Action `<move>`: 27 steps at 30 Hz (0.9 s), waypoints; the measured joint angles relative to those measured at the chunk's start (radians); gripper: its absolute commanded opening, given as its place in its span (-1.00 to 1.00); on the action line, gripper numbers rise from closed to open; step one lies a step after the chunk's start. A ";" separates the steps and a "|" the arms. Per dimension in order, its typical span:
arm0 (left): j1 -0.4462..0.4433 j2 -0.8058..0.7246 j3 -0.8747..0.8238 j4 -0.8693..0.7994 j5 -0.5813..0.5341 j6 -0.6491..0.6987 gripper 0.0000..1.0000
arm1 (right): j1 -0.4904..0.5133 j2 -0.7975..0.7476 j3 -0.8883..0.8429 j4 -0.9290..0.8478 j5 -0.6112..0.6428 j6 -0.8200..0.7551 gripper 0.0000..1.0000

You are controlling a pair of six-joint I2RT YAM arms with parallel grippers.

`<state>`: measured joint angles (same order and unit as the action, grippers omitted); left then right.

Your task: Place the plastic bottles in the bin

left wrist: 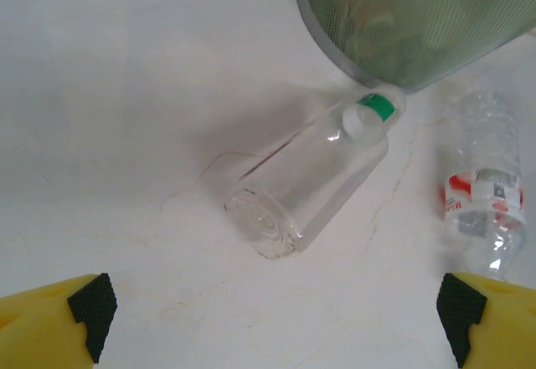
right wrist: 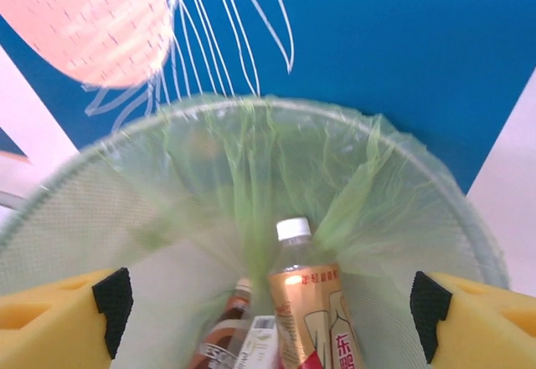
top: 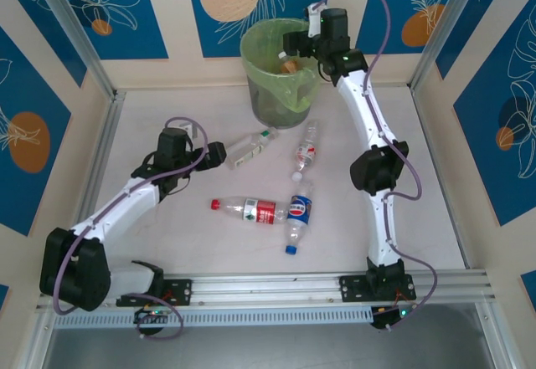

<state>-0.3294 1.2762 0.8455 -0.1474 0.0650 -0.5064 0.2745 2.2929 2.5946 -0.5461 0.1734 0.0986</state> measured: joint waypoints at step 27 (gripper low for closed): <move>-0.066 0.472 0.468 -0.233 0.031 0.443 0.99 | -0.051 -1.089 -1.498 0.356 -0.099 0.270 0.99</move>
<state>-0.3954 1.7477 1.3136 -0.3801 0.0956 -0.0631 0.2234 1.2034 1.0966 -0.1898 0.0742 0.3691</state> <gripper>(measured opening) 0.996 0.995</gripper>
